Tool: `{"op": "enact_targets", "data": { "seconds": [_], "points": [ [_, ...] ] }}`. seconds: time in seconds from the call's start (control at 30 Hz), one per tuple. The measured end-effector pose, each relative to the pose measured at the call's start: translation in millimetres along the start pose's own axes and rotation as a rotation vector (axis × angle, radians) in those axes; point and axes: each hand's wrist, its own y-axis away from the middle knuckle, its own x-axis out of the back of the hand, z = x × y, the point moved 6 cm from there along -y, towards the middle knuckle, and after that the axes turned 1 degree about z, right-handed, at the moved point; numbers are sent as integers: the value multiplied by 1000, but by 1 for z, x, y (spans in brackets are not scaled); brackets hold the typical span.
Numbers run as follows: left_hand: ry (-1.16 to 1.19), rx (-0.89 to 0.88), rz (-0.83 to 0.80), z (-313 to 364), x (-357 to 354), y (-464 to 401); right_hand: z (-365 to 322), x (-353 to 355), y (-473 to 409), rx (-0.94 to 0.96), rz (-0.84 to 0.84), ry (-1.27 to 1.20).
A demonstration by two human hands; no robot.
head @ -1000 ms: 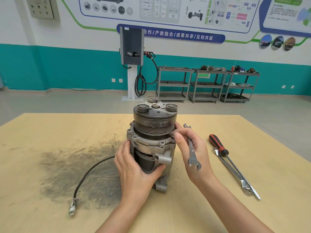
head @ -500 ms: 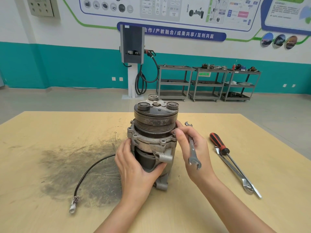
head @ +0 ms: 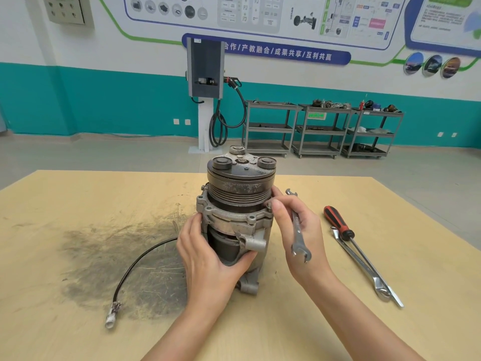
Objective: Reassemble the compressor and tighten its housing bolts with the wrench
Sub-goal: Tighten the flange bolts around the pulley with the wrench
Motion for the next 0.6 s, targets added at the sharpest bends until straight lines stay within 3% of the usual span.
{"op": "enact_targets", "data": {
  "seconds": [0.6],
  "points": [
    [-3,-17,15,-1,-1,0,2,1,2,-12,8,33]
  ]
}}
